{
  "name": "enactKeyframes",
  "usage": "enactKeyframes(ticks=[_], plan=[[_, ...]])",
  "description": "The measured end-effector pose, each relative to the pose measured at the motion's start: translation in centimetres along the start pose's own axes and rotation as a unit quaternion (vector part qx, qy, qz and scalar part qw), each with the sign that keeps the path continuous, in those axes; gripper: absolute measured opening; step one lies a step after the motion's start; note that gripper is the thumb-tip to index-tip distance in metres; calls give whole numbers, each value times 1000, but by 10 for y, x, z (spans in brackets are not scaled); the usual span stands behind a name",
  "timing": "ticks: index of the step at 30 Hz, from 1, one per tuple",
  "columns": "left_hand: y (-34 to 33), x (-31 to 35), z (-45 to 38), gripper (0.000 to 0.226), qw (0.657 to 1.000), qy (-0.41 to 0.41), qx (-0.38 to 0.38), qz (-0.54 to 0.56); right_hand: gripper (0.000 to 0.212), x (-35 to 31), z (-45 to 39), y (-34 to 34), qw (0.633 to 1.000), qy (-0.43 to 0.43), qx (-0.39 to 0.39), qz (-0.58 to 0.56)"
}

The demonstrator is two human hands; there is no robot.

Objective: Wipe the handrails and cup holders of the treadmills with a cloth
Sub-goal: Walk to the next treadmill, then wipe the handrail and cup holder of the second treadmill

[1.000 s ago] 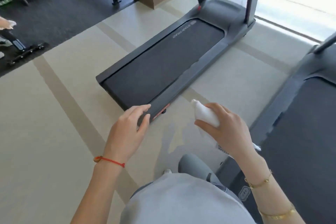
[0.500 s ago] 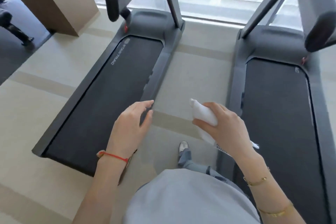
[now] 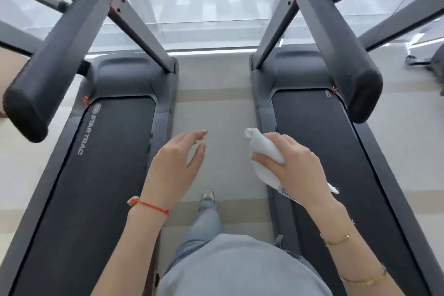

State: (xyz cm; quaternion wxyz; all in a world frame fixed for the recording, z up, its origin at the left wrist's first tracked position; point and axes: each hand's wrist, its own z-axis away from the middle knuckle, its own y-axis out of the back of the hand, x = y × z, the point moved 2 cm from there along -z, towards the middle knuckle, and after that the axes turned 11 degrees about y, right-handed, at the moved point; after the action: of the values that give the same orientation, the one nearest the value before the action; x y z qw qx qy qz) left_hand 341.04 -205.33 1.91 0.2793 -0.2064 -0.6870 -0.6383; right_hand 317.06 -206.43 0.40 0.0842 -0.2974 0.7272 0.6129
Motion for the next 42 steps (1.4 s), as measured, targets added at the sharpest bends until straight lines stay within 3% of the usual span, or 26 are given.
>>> enactKeyframes(ticks=[10,21,28,35,42], plan=[[-32,37,-201,28,980,-161,-117,2,55,38,-110,-10,983,-158,84,51],[-78,120,-357,28,900,-374,-221,32,47,54,-184,10,923,-296,228,91],[-110,181,-389,29,844,-469,-254,56,40,57,-195,39,885,-337,290,135],[-140,229,-377,31,793,-516,-319,64,39,56,-154,58,823,-406,353,183],[-162,260,-363,31,769,-543,-328,74,43,63,-125,90,760,-421,425,253]])
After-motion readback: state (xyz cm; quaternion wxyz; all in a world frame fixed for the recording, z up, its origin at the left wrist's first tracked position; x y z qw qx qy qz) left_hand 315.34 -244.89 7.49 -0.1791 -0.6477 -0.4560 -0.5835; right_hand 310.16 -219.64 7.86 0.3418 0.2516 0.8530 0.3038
